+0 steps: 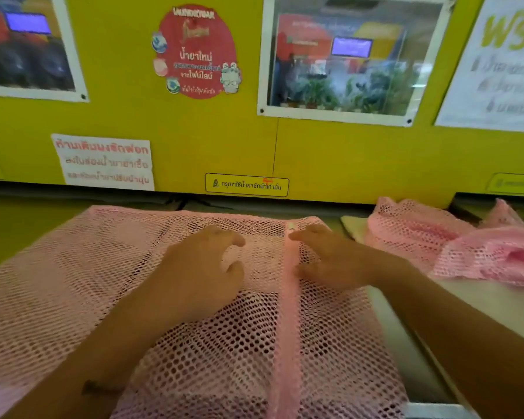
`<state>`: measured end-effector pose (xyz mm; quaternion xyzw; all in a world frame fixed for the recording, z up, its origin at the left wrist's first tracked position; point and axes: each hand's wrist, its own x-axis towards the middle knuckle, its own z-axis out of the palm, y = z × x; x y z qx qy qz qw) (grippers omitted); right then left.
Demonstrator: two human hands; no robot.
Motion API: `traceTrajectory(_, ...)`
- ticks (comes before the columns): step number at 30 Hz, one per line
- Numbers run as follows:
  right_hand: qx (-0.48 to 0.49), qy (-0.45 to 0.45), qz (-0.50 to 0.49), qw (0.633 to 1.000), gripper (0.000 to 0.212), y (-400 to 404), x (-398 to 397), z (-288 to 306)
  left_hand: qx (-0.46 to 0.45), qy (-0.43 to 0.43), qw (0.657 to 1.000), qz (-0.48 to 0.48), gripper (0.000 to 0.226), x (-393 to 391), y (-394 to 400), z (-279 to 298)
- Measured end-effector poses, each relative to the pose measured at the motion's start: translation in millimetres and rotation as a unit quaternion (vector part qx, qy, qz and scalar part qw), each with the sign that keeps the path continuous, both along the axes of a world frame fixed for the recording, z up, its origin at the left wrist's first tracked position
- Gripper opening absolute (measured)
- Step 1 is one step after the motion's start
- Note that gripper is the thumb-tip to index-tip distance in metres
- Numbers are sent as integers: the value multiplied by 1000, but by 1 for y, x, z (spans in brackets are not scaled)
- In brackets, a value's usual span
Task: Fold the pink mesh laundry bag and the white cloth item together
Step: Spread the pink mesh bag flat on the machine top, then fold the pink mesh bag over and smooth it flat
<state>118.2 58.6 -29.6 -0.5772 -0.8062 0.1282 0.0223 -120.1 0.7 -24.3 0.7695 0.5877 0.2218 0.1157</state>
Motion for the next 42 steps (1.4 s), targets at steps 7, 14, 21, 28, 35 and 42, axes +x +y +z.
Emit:
traceTrajectory(7,47,3,-100,994,59,-10,86,51,32,-26,994,-100,34,80,19,28)
traceTrajectory(14,-29,-102,-177,978,76,-28,176,57,-19,-33,986,-159,36,168,34,32)
traceTrajectory(21,-6,-45,-143,989,48,-20,217,22,-83,180,963,-185,67,251,63,8)
traceTrajectory(28,-13,85,-60,995,32,-23,244,59,64,80,989,-105,36,267,73,11)
traceTrajectory(35,-12,-11,-77,997,47,21,238,35,291,-24,955,-48,24,217,69,60)
traceTrajectory(42,156,114,-128,973,22,32,201,36,275,22,961,24,26,111,76,40)
